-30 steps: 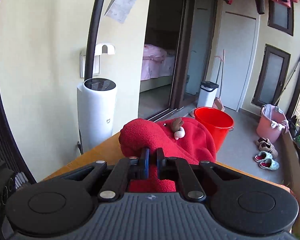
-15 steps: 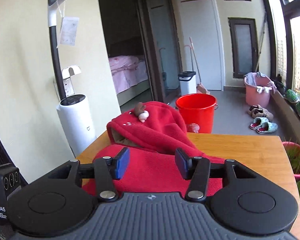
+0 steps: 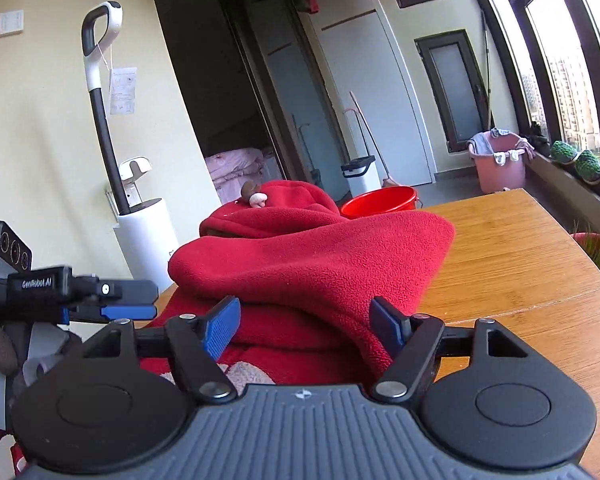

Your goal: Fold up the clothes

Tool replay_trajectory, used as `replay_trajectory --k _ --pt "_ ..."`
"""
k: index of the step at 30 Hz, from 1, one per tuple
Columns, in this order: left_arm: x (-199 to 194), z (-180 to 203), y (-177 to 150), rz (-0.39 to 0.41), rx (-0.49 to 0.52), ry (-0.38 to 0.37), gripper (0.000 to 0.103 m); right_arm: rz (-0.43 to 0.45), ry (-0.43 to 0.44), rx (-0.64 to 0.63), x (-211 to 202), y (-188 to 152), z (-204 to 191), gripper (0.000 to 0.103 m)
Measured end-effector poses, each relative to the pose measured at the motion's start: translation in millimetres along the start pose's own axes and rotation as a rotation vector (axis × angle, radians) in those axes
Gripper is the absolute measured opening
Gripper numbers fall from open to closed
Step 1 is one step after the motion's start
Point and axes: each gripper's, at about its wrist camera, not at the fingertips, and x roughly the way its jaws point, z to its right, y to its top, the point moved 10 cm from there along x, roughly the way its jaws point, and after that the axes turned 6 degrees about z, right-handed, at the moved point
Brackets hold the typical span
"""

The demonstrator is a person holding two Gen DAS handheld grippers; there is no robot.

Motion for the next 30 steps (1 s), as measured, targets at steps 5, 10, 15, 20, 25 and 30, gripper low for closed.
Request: replay_trajectory --k 5,10,15,20,25,30 --pt "36 -33 24 -0.016 -0.034 0.140 0.081 0.047 0.004 0.068 -8 5 10 0.081" --pt "65 -28 7 -0.079 0.045 0.173 0.034 0.097 0.009 0.142 -16 9 22 0.087" --pt "39 0 27 0.036 0.167 0.141 0.013 0.096 0.005 0.208 -15 7 34 0.090" --pt "10 -6 58 0.137 0.194 0.180 0.013 0.092 0.002 0.190 -14 6 31 0.093" --pt "27 -44 21 0.030 0.205 0.277 0.013 0.085 -0.005 0.186 -13 4 30 0.096" --pt "33 -55 1 0.009 0.285 0.325 0.015 0.066 -0.024 0.188 -9 2 32 0.098"
